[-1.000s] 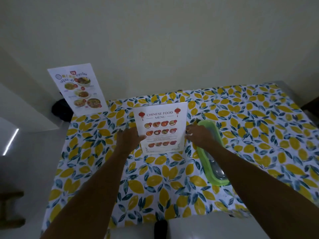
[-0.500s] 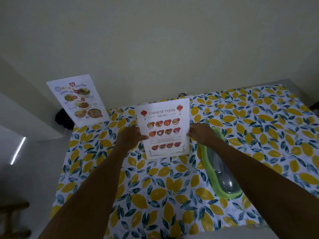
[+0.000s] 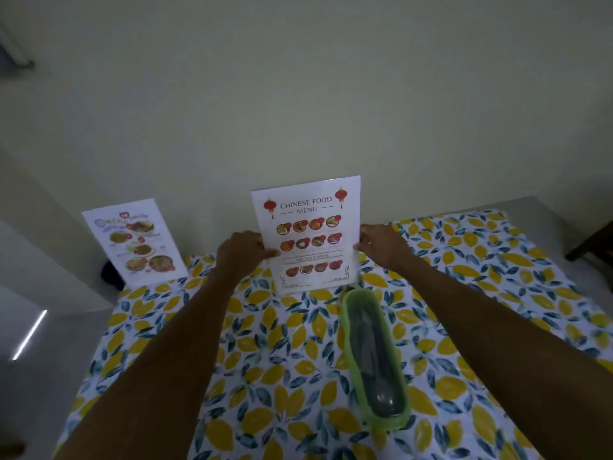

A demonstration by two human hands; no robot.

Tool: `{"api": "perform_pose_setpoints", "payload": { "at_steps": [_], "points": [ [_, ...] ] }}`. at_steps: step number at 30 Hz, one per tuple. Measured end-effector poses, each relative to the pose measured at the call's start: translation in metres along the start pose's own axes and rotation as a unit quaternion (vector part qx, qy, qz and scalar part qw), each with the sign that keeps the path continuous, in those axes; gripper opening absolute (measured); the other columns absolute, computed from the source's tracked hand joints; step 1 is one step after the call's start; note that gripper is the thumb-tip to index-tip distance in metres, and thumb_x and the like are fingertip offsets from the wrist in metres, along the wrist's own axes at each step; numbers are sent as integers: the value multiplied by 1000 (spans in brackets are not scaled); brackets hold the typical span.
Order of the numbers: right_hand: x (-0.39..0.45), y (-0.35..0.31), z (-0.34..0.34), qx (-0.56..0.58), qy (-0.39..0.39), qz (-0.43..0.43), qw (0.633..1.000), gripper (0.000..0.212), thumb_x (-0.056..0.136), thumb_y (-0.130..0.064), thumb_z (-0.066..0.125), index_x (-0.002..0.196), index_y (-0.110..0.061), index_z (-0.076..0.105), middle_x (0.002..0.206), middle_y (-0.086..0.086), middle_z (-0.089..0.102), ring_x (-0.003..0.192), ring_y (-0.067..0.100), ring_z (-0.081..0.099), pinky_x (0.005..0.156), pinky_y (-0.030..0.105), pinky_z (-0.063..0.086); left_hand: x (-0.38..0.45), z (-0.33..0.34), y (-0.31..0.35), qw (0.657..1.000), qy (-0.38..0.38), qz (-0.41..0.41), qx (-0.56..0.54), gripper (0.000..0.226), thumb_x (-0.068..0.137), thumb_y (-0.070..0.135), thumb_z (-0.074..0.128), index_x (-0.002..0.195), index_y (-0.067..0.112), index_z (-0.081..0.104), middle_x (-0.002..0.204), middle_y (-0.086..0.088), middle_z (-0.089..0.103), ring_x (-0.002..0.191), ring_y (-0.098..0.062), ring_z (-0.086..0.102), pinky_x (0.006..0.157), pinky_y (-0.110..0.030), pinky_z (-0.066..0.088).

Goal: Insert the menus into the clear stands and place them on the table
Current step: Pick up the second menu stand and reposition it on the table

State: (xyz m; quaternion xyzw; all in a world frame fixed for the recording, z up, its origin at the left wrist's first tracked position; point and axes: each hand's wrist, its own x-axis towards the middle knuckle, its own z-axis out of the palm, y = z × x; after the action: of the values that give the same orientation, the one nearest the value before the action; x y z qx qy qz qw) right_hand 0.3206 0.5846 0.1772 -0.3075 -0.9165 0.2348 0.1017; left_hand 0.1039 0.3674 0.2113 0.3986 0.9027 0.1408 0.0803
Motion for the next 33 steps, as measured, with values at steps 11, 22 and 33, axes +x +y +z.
{"api": "perform_pose_setpoints", "payload": {
  "at_steps": [11,22,33],
  "points": [
    [-29,100,-118,-39,58,52,996,29,92,-30,60,115,-14,66,113,9,73,101,33,67,83,42,55,16,17,153,997,26,56,-41,46,76,59,71,106,24,75,99,2,76,77,-18,69,70,-28,51],
    [-85,177,-192,-104,124,158,974,29,94,-33,52,111,-14,66,112,10,72,97,33,66,82,45,56,42,35,275,983,0,172,-60,43,76,56,74,102,23,76,96,3,77,69,-15,67,63,-26,49],
    [-107,257,-229,-136,148,254,946,23,92,-31,53,101,-13,65,99,9,72,86,30,66,70,37,55,59,76,368,974,-19,221,-47,44,75,62,71,100,25,76,90,4,76,68,-17,66,63,-27,52]
  ]
}}
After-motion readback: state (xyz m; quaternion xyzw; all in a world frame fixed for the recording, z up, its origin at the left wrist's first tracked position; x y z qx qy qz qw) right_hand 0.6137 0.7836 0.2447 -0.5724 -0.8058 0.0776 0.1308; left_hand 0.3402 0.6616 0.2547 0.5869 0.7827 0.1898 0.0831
